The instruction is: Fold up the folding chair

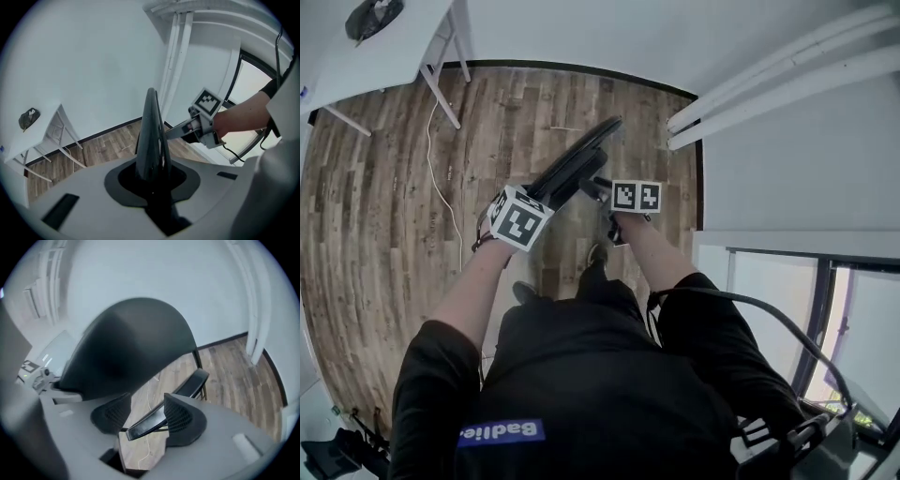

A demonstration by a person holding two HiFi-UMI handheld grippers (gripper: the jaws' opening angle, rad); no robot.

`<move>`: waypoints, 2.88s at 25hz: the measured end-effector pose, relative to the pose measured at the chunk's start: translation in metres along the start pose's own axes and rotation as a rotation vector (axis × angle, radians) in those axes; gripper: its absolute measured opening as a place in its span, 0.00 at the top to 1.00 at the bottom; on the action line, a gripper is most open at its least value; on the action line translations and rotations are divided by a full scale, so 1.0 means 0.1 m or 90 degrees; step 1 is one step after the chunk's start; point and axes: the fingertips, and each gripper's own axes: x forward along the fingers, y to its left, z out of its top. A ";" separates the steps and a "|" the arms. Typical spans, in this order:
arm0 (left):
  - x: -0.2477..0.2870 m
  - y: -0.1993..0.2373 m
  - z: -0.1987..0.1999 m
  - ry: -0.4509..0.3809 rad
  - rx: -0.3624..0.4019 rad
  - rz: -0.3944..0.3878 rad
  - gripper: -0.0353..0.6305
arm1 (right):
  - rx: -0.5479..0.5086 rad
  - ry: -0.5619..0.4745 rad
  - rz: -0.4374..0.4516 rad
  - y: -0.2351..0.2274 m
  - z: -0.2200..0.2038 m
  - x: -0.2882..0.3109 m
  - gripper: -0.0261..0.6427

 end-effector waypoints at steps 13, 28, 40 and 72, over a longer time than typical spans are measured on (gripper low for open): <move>0.05 0.20 0.17 0.006 -0.008 0.006 0.84 | -0.964 0.062 0.141 0.71 1.35 -0.65 0.63; 0.07 0.23 0.09 0.045 0.029 -0.007 0.84 | -1.296 0.470 0.314 0.46 0.96 0.14 0.78; -0.06 0.66 0.14 0.064 0.040 -0.025 0.85 | -1.236 0.542 0.301 0.64 1.10 0.35 0.85; 1.02 1.71 2.58 0.107 0.321 -0.201 0.86 | -0.965 0.441 0.150 -0.46 3.21 0.20 0.86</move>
